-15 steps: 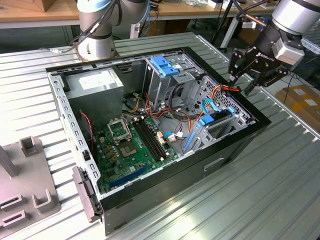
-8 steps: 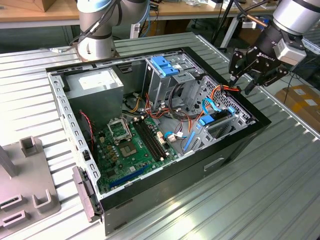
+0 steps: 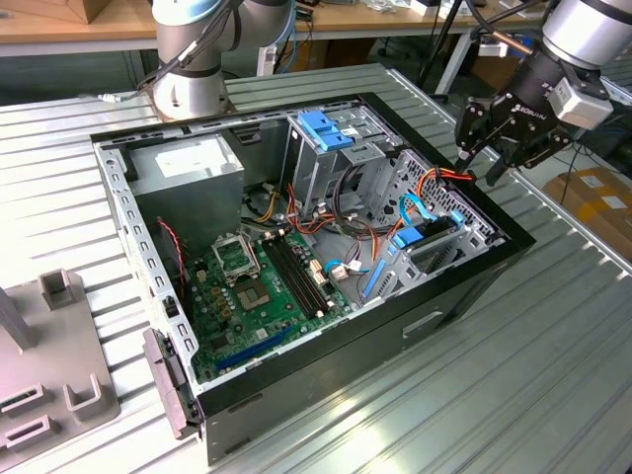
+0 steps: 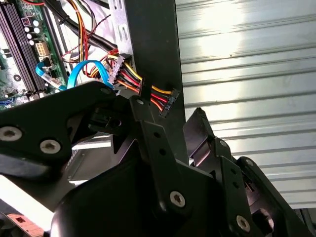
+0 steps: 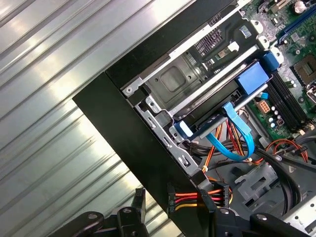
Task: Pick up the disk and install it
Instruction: 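Insert the second disk wire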
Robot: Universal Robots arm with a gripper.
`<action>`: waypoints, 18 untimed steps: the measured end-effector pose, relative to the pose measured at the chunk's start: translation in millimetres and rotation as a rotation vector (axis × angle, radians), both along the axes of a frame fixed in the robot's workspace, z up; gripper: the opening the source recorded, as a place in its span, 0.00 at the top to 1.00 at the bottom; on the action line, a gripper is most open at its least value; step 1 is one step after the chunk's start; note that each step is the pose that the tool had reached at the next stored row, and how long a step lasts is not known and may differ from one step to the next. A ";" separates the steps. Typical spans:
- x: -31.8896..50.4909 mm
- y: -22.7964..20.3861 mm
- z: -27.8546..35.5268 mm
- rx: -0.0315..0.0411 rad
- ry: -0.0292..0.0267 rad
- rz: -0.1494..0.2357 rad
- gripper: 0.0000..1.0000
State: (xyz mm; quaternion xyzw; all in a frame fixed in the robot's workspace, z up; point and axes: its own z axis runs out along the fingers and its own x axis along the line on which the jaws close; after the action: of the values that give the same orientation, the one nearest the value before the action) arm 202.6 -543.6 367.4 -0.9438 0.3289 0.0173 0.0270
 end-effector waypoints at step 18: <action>0.0 0.6 0.3 -0.0360 0.0003 0.001 0.67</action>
State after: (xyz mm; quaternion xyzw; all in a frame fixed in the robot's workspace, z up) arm 202.6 -543.1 367.7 -0.9443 0.3287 0.0115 0.0100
